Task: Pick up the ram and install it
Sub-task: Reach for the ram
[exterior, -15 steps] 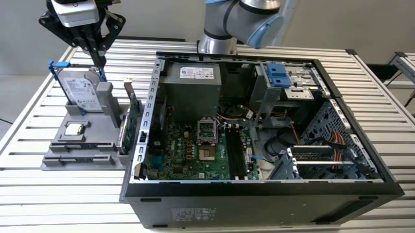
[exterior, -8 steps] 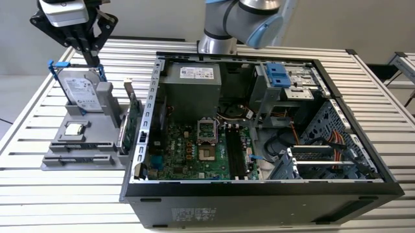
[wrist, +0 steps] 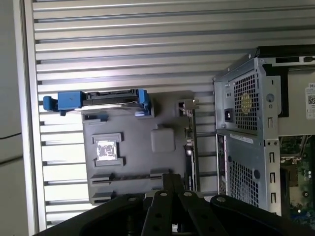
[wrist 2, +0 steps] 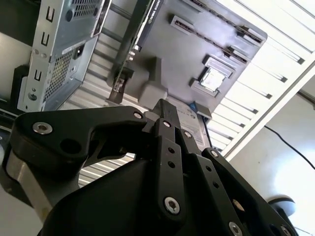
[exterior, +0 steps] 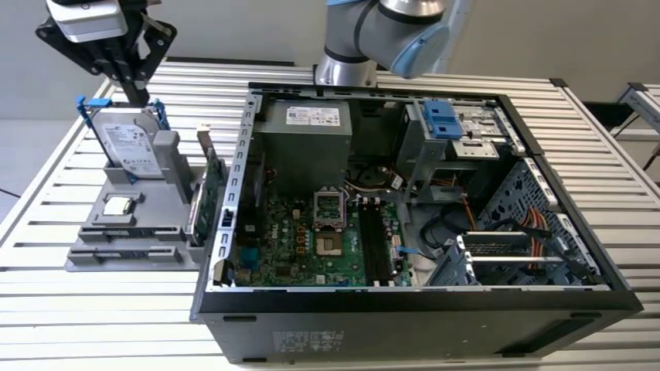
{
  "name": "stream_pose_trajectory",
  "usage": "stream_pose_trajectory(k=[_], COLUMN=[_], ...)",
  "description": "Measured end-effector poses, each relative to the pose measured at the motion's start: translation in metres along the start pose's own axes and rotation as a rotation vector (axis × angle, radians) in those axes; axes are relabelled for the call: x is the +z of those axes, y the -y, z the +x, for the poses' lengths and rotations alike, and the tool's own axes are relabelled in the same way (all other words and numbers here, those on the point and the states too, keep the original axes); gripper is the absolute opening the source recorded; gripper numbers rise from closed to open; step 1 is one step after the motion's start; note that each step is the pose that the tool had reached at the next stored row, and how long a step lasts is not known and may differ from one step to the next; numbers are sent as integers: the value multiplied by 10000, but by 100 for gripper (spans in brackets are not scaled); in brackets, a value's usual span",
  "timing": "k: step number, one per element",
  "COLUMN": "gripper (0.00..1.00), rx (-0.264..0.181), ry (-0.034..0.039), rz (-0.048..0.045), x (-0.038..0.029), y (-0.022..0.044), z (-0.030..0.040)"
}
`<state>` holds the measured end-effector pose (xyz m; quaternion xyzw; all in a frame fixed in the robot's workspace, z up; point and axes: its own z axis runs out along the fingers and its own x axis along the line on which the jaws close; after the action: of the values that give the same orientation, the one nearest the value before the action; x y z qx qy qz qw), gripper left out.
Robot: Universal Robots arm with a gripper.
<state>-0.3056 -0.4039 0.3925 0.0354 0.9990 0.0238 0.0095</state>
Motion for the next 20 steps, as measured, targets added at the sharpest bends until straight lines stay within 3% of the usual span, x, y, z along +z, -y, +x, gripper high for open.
stream_pose_trajectory(k=[20], gripper=[0], rx=[0], ry=[0], rz=[0], x=[-6], y=[30], z=[311])
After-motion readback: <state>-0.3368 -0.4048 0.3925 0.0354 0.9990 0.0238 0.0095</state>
